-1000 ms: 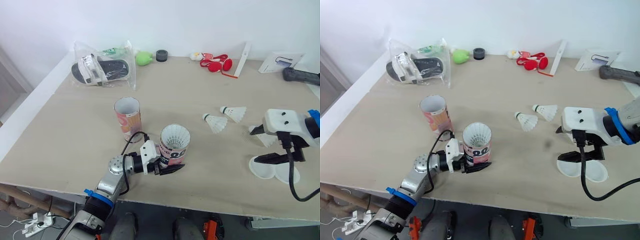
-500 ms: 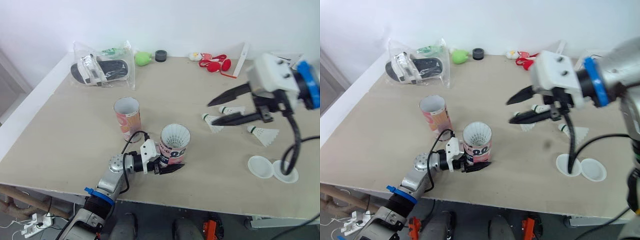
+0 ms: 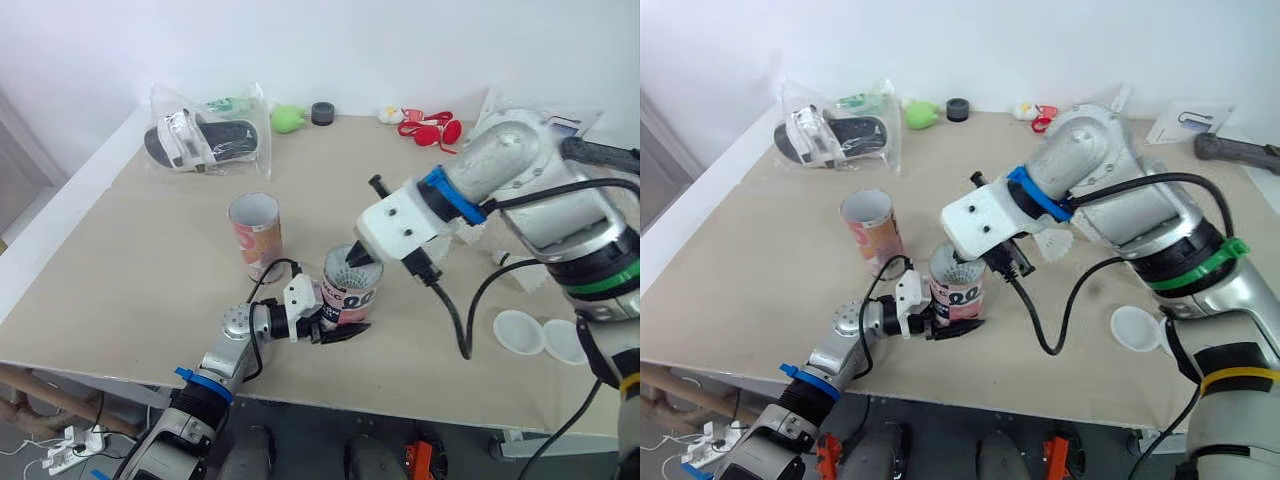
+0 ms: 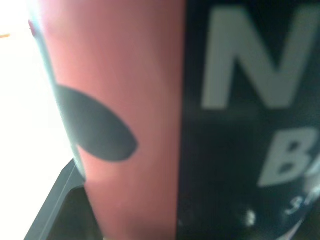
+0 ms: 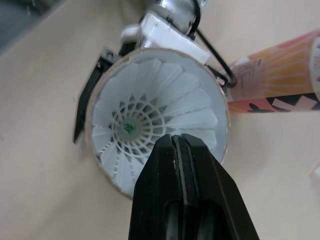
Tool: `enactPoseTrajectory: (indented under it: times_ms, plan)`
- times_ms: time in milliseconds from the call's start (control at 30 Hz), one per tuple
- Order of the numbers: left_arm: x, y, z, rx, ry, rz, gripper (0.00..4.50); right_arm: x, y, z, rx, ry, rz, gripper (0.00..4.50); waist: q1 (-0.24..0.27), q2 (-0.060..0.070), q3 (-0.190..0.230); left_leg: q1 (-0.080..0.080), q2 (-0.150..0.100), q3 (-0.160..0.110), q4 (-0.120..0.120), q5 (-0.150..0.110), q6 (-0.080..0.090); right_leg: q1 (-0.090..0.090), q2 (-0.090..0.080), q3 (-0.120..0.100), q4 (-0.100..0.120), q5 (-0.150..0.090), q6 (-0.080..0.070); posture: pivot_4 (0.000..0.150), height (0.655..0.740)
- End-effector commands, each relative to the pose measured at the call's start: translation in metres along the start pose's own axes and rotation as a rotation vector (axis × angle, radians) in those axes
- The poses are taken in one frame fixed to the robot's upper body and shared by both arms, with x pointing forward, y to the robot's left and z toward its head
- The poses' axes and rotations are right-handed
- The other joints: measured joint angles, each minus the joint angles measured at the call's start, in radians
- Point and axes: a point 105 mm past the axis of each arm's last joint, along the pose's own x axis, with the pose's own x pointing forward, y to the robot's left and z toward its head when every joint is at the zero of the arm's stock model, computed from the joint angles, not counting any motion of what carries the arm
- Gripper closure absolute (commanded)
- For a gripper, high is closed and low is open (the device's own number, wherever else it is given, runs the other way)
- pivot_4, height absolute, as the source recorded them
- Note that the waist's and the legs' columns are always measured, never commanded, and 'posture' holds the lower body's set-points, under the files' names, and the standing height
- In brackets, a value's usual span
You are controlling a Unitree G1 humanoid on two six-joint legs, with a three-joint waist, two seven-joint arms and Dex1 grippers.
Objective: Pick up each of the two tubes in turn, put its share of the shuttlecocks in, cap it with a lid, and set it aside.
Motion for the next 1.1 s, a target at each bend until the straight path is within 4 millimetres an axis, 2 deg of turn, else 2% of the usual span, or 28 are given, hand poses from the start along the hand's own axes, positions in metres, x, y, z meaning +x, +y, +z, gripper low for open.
enactPoseTrajectory:
  times_ms: [33,133,267,433,567,700,767,800,833,867,900,933,967,1033,1100]
  plan:
    - [-0.003,-0.007,-0.022,-0.063,0.062,-0.004,1.42,0.012,0.008,-0.005,-0.057,0.060,0.096,4.42,0.000,0.000,0.000,0.000,0.000,-0.001,0.000,0.001,0.000,0.000,0.000,0.000,0.000,0.000,0.000,0.150,0.7400]
    - [-0.003,-0.007,-0.022,-0.064,0.058,0.000,1.42,0.015,0.007,0.005,-0.077,0.018,0.102,4.42,0.000,0.000,0.000,0.000,0.000,-0.001,0.000,0.002,-0.001,0.000,0.001,0.000,0.000,0.001,0.001,0.150,0.7400]
    - [-0.002,-0.007,-0.022,-0.065,0.055,0.003,1.42,0.002,-0.001,0.019,-0.076,-0.048,0.065,4.42,0.000,0.000,0.000,0.000,0.000,-0.002,0.000,0.003,-0.001,0.000,0.001,-0.001,0.000,0.002,-0.001,0.150,0.7400]
    - [-0.002,-0.007,-0.023,-0.069,0.053,0.006,1.42,-0.021,-0.009,0.033,-0.054,-0.120,0.012,4.42,0.000,0.000,0.000,0.000,0.000,-0.003,-0.001,0.003,-0.001,0.000,0.001,-0.001,0.001,0.002,-0.002,0.150,0.7400]
    - [-0.002,-0.007,-0.024,-0.072,0.051,0.005,1.42,-0.055,-0.016,0.046,-0.028,-0.193,-0.074,4.42,0.000,0.000,0.000,0.000,0.000,-0.003,-0.001,0.003,-0.001,0.000,0.001,-0.001,0.000,0.002,-0.002,0.150,0.7400]
    - [-0.001,-0.007,-0.024,-0.074,0.049,0.005,1.42,-0.078,-0.013,0.040,0.033,-0.208,-0.133,4.42,0.001,0.000,0.000,-0.001,0.000,-0.003,-0.001,0.003,-0.001,0.000,0.001,-0.001,0.000,0.002,-0.002,0.150,0.7400]
    - [-0.002,-0.008,-0.024,-0.076,0.048,0.007,1.42,-0.086,-0.010,0.026,0.102,-0.187,-0.165,4.42,0.000,0.000,0.000,-0.001,0.000,-0.003,-0.001,0.003,-0.001,0.000,0.000,-0.001,0.000,0.002,-0.002,0.150,0.7400]
    - [-0.002,-0.008,-0.024,-0.078,0.048,0.008,1.42,-0.087,-0.003,0.009,0.159,-0.141,-0.169,4.42,0.001,0.000,0.000,-0.001,0.000,-0.003,-0.001,0.003,-0.001,0.000,0.001,-0.001,0.000,0.002,-0.002,0.150,0.7400]
    - [-0.002,-0.008,-0.025,-0.079,0.048,0.008,1.42,-0.087,0.002,-0.002,0.195,-0.107,-0.167,3.86,0.004,-0.001,0.000,-0.001,0.000,-0.003,-0.001,0.003,-0.001,0.000,0.001,-0.001,0.000,0.002,-0.002,0.150,0.7400]
    - [-0.002,-0.009,-0.025,-0.080,0.048,0.008,1.42,-0.086,0.012,-0.016,0.251,-0.066,-0.152,3.64,0.005,-0.003,-0.001,-0.001,0.000,-0.003,-0.001,0.003,-0.001,0.000,0.000,-0.002,0.000,0.002,-0.001,0.150,0.7400]
    - [-0.002,-0.009,-0.025,-0.081,0.048,0.008,1.42,-0.084,0.025,-0.031,0.307,-0.016,-0.134,2.95,0.002,-0.002,-0.001,-0.001,-0.001,-0.002,-0.001,0.003,-0.001,0.000,0.000,-0.001,-0.001,0.002,-0.001,0.150,0.7400]
    - [-0.002,-0.009,-0.026,-0.081,0.049,0.009,1.42,-0.082,0.040,-0.047,0.370,0.025,-0.108,2.44,0.001,-0.001,-0.001,-0.001,0.000,0.000,-0.002,0.003,-0.001,-0.001,-0.001,0.000,-0.001,0.002,-0.001,0.150,0.7400]
    - [-0.002,-0.009,-0.026,-0.081,0.050,0.009,1.42,-0.080,0.051,-0.056,0.410,0.053,-0.088,2.24,0.005,-0.001,-0.001,-0.001,-0.001,0.000,-0.002,0.003,-0.001,-0.001,-0.001,0.000,0.000,0.002,-0.001,0.150,0.7400]
    - [-0.003,-0.008,-0.026,-0.080,0.053,0.013,1.42,-0.073,0.088,-0.083,0.528,0.142,-0.023,1.72,0.006,-0.001,-0.001,-0.001,0.000,-0.002,-0.003,0.003,0.000,0.000,0.000,-0.002,0.000,0.000,-0.001,0.150,0.7400]
    - [-0.003,-0.008,-0.026,-0.081,0.054,0.016,1.42,-0.068,0.116,-0.101,0.611,0.203,0.020,0.83,0.006,0.000,-0.001,-0.001,-0.001,-0.001,-0.004,0.003,0.000,0.000,-0.001,-0.001,-0.001,-0.001,-0.001,0.150,0.7400]
